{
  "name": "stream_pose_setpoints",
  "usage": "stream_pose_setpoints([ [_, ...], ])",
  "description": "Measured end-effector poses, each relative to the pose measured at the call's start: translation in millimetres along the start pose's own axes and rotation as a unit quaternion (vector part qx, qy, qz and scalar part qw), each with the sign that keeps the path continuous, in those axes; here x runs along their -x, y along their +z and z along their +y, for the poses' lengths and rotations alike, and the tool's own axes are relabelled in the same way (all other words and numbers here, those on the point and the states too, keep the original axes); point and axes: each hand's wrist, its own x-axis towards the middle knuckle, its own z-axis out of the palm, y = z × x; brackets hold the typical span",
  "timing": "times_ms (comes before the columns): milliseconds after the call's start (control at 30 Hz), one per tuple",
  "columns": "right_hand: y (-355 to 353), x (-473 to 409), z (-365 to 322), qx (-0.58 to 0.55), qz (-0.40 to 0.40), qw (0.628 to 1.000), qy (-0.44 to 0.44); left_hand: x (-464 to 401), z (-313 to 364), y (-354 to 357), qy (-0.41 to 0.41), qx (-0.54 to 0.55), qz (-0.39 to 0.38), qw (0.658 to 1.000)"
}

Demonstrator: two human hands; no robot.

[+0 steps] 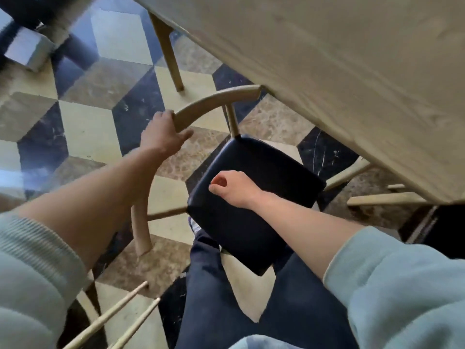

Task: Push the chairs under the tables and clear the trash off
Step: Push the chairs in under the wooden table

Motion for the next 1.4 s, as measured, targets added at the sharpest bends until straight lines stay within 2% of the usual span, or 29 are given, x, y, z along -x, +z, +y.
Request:
stream_pose_setpoints([
  [67, 15.2, -17.5, -19.2, -0.029, -0.022, 0.999, 0.003, -27.0, 4.9, 4.1, 0.028, 0.022, -0.029, 0.999],
  [200, 65.8, -55.3, -67.4, -0.130, -0.063, 0.986, 0.079, -70.4, 7.3, 7.3, 0.118, -0.002, -0.097, 0.988],
  [300, 115.2, -86.4, -102.2, -0.206, -0.043, 0.970, 0.125, -87.4, -11.5, 4.9, 0.157, -0.006, -0.113, 0.981],
  [367, 126.3, -101.9, -126.0, -0.210, -0.030, 0.970, 0.116, -97.8, -28.2, -4.8, 0.147, 0.017, -0.108, 0.983],
  [433, 126.8, -110.0, -149.6, -0.193, -0.050, 0.974, 0.105, -108.8, -47.5, -16.9, 0.120, 0.033, -0.106, 0.987],
  [533, 132.8, -116.0, -169.6, -0.146, -0.079, 0.981, 0.103, -117.9, -75.1, -35.4, 0.059, 0.052, -0.085, 0.993],
  [633, 134.5, -113.1, -173.5, -0.148, -0.092, 0.978, 0.110, -126.6, -99.5, -50.3, -0.005, 0.088, -0.069, 0.994],
  [733, 118.1, -94.9, -161.4, -0.100, -0.078, 0.985, 0.115, -125.1, -111.2, -60.0, -0.057, 0.144, -0.057, 0.986],
  [867, 70.3, -60.1, -123.2, -0.034, -0.026, 0.991, 0.126, -105.5, -90.1, -54.6, -0.006, 0.166, -0.029, 0.986],
  [1033, -4.6, 3.8, -52.5, 0.104, 0.017, 0.982, 0.158, -71.3, -21.7, -44.4, -0.002, 0.205, -0.074, 0.976],
  [1167, -50.1, 58.4, -2.7, 0.187, -0.011, 0.968, 0.169, -38.7, 17.1, -21.5, -0.020, 0.204, -0.117, 0.972],
  [1400, -90.8, 129.3, 54.6, 0.196, -0.032, 0.958, 0.206, 25.0, 67.6, 25.3, -0.010, 0.187, -0.179, 0.966],
])
